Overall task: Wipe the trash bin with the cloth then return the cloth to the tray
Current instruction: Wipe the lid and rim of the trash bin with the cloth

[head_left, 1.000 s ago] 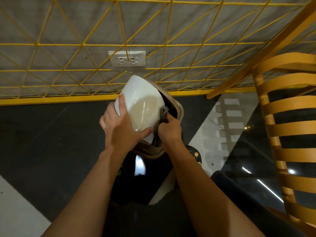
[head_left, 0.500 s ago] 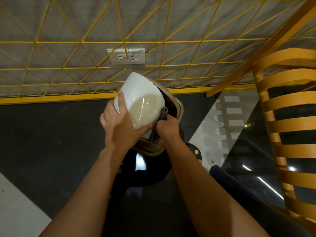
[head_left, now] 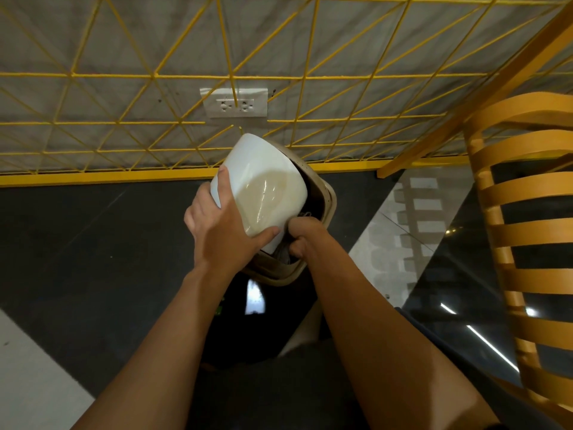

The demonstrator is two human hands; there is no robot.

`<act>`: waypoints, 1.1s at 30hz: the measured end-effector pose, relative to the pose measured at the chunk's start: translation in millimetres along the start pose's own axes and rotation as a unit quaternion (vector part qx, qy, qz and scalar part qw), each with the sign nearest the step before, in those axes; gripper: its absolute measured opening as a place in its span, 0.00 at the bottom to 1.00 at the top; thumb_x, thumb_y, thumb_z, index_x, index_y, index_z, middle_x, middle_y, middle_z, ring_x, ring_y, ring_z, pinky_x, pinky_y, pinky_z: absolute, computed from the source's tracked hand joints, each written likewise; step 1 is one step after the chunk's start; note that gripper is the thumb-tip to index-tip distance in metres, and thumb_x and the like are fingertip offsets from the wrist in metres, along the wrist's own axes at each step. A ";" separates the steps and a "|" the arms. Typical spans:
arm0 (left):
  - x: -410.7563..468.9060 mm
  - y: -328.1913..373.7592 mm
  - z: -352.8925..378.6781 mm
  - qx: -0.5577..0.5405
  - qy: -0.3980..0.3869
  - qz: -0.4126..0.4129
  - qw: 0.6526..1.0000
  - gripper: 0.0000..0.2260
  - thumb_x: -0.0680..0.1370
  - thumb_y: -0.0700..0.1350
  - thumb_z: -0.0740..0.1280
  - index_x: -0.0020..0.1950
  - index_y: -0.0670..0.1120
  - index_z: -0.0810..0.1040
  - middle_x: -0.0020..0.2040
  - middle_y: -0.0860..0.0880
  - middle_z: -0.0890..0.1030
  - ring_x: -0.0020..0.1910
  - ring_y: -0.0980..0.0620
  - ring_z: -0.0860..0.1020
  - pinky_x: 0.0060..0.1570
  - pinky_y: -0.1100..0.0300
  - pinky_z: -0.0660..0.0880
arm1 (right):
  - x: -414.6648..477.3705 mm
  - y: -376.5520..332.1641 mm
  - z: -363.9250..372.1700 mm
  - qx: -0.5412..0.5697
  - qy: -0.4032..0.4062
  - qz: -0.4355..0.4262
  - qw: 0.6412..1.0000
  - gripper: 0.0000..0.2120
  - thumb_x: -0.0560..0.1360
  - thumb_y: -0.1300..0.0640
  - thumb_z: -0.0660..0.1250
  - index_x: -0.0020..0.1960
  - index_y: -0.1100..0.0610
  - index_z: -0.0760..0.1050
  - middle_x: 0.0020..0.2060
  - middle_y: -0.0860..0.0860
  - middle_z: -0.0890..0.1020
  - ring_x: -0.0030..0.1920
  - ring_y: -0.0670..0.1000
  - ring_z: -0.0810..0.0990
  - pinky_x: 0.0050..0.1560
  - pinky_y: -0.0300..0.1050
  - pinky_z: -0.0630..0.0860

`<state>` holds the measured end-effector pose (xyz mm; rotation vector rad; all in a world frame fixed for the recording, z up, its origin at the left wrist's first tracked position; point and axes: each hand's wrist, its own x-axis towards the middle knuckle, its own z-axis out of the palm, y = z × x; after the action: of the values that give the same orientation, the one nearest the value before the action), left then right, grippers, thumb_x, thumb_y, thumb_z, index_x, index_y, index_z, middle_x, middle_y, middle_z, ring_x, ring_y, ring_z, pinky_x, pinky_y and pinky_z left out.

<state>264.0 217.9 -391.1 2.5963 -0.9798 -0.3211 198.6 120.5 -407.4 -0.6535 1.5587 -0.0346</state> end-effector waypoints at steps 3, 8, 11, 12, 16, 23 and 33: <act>0.5 0.7 -0.4 -0.008 -0.007 -0.005 1.000 0.53 0.60 0.63 0.74 0.75 0.43 0.51 0.68 0.35 0.63 0.66 0.39 0.63 0.65 0.44 0.56 | -1.0 -2.4 -3.7 -0.060 0.001 -0.010 0.998 0.17 0.77 0.69 0.54 0.64 0.63 0.68 0.61 0.62 0.74 0.59 0.62 0.74 0.50 0.52 0.74; 2.0 2.7 3.2 -0.004 -0.008 -0.016 1.000 0.52 0.61 0.60 0.75 0.75 0.44 0.50 0.69 0.36 0.62 0.67 0.40 0.63 0.67 0.46 0.54 | -12.4 4.9 -0.2 -0.165 -0.034 -0.109 0.980 0.18 0.74 0.66 0.60 0.64 0.64 0.68 0.60 0.61 0.75 0.58 0.59 0.77 0.41 0.43 0.76; 3.8 1.9 4.4 -0.001 -0.009 -0.019 1.000 0.52 0.61 0.58 0.76 0.75 0.44 0.50 0.68 0.35 0.62 0.66 0.39 0.63 0.67 0.46 0.54 | -16.8 4.5 5.2 -0.224 -0.016 -0.115 0.968 0.27 0.70 0.68 0.64 0.68 0.63 0.63 0.57 0.64 0.76 0.54 0.62 0.78 0.45 0.50 0.80; 3.6 2.0 4.4 -0.006 -0.007 -0.019 1.000 0.52 0.61 0.58 0.75 0.75 0.44 0.51 0.68 0.35 0.62 0.66 0.38 0.63 0.67 0.46 0.54 | -16.6 4.9 5.4 -0.212 -0.016 -0.112 0.971 0.27 0.70 0.69 0.63 0.68 0.61 0.63 0.57 0.64 0.76 0.53 0.63 0.78 0.48 0.54 0.80; 0.0 1.4 2.5 -0.013 0.006 -0.008 1.000 0.51 0.62 0.63 0.73 0.75 0.43 0.52 0.67 0.35 0.63 0.65 0.39 0.64 0.66 0.46 0.55 | -12.3 9.7 5.3 -0.152 -0.007 -0.073 0.986 0.18 0.70 0.71 0.61 0.60 0.66 0.69 0.56 0.64 0.76 0.55 0.64 0.77 0.53 0.56 0.78; 0.5 -0.1 3.1 -0.004 -0.003 -0.006 1.000 0.51 0.62 0.63 0.73 0.75 0.44 0.51 0.68 0.36 0.62 0.66 0.40 0.63 0.66 0.45 0.55 | -8.6 20.3 1.0 -0.095 -0.007 -0.032 0.995 0.09 0.72 0.68 0.62 0.53 0.64 0.72 0.47 0.59 0.77 0.48 0.58 0.78 0.51 0.51 0.79; 2.3 2.0 4.9 0.001 0.001 -0.013 1.000 0.50 0.63 0.64 0.71 0.75 0.44 0.51 0.66 0.35 0.64 0.64 0.38 0.65 0.66 0.46 0.54 | -36.6 8.9 -4.9 -0.180 -0.025 -0.114 0.977 0.16 0.72 0.69 0.57 0.59 0.64 0.69 0.48 0.61 0.76 0.50 0.61 0.78 0.38 0.44 0.74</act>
<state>263.0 213.8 -395.0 2.6123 -0.9466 -0.3256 189.0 141.4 -377.2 -1.1101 1.4464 0.0950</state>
